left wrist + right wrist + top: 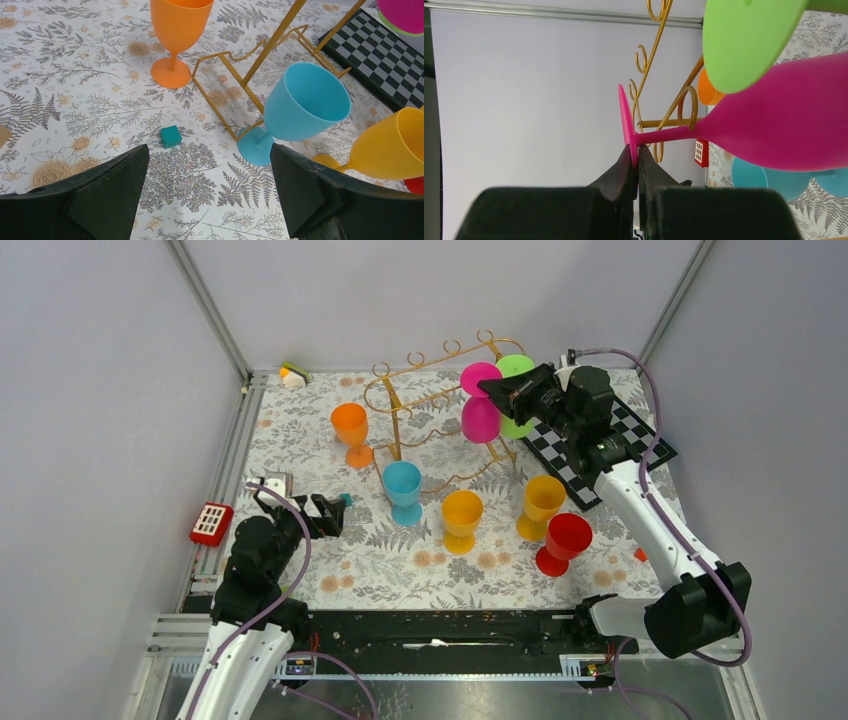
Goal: Place the wine glass upside down on the wine glass rack
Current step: Turn the wine glass upside down at the wine rack.
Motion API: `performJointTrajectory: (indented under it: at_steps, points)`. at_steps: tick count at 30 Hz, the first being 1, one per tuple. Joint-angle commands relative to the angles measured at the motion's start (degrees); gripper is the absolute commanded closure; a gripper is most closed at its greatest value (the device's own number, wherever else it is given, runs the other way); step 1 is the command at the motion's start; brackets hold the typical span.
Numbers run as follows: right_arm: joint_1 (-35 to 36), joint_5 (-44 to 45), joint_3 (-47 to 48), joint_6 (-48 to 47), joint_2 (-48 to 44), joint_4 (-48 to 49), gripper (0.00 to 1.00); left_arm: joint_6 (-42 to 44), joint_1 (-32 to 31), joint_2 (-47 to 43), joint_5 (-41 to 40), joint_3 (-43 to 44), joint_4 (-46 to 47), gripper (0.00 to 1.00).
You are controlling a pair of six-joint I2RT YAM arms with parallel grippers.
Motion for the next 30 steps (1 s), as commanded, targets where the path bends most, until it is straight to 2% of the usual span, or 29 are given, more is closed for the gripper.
performJointTrajectory:
  at_steps: [1, 13, 30]
  points:
    - [-0.35, 1.54, -0.07, 1.14, 1.03, 4.98, 1.0, 0.39, 0.18, 0.03, 1.34, 0.32, 3.56, 0.01]
    - [-0.33, 2.46, -1.52, 2.0, 1.61, 5.57, 0.96, 0.37, 0.15, -0.16, 1.27, 0.24, 3.58, 0.01]
    - [-0.35, 2.73, -1.38, 2.32, 0.3, 0.03, 0.65, 0.57, 0.15, -0.51, 1.14, 0.23, 3.5, 0.01]
